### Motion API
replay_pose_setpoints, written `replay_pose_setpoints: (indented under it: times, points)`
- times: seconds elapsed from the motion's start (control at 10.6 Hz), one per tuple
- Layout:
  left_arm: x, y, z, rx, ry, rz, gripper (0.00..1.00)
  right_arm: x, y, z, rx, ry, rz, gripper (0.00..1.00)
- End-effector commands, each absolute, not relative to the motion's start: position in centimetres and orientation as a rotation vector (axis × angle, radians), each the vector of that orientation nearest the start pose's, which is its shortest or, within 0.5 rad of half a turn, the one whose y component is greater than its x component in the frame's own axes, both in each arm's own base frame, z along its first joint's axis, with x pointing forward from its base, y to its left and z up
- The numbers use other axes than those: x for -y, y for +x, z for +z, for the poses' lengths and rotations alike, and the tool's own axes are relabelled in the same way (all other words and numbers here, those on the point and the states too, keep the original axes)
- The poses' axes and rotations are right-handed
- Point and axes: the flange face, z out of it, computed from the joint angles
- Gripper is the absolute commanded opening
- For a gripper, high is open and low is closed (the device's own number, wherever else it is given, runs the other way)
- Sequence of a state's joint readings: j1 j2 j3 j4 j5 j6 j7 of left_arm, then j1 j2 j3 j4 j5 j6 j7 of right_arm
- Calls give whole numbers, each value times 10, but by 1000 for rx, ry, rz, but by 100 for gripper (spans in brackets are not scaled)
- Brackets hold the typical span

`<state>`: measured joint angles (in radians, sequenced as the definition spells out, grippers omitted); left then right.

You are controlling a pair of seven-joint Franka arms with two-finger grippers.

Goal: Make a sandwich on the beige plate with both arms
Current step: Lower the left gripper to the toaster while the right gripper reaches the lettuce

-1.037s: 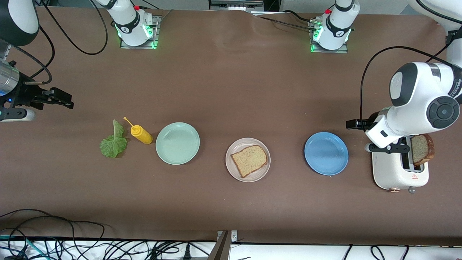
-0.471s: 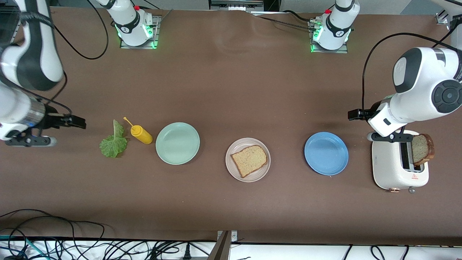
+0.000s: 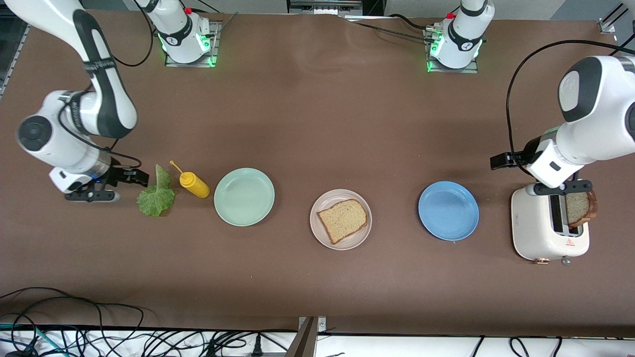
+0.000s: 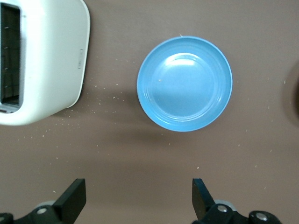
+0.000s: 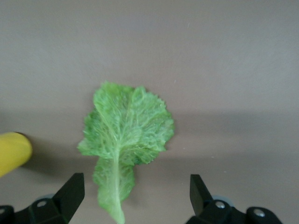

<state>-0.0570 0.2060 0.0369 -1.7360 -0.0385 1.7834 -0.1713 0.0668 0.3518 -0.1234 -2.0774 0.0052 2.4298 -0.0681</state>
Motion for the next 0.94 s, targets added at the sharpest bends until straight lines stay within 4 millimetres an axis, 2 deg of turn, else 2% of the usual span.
replay_pose_setpoints:
  times: [0.0, 0.09, 0.38, 0.47, 0.57, 0.66, 0.75, 0.85]
  points:
    - [4, 611, 458, 397, -3143, 207, 100, 29, 583, 218, 52, -3178, 43, 100]
    - [-16, 615, 466, 446, -3141, 179, 100, 28, 582, 210, 44, -3177, 43, 100]
    - [-33, 631, 467, 249, -3109, 143, 100, 28, 580, 190, 40, -3178, 50, 100]
    - [-40, 637, 463, 236, -3108, 143, 100, 28, 580, 187, 40, -3180, 43, 91]
    - [-50, 645, 457, 233, -3109, 143, 100, 27, 580, 186, 43, -3180, 47, 60]
    - [-61, 652, 450, 199, -3111, 149, 100, 26, 580, 184, 54, -3180, 52, 22]
    - [-72, 658, 448, 139, -3118, 143, 100, 25, 580, 184, 57, -3180, 50, 4]
    - [-83, 660, 446, 93, -3120, 142, 100, 25, 582, 185, 57, -3180, 45, 0]
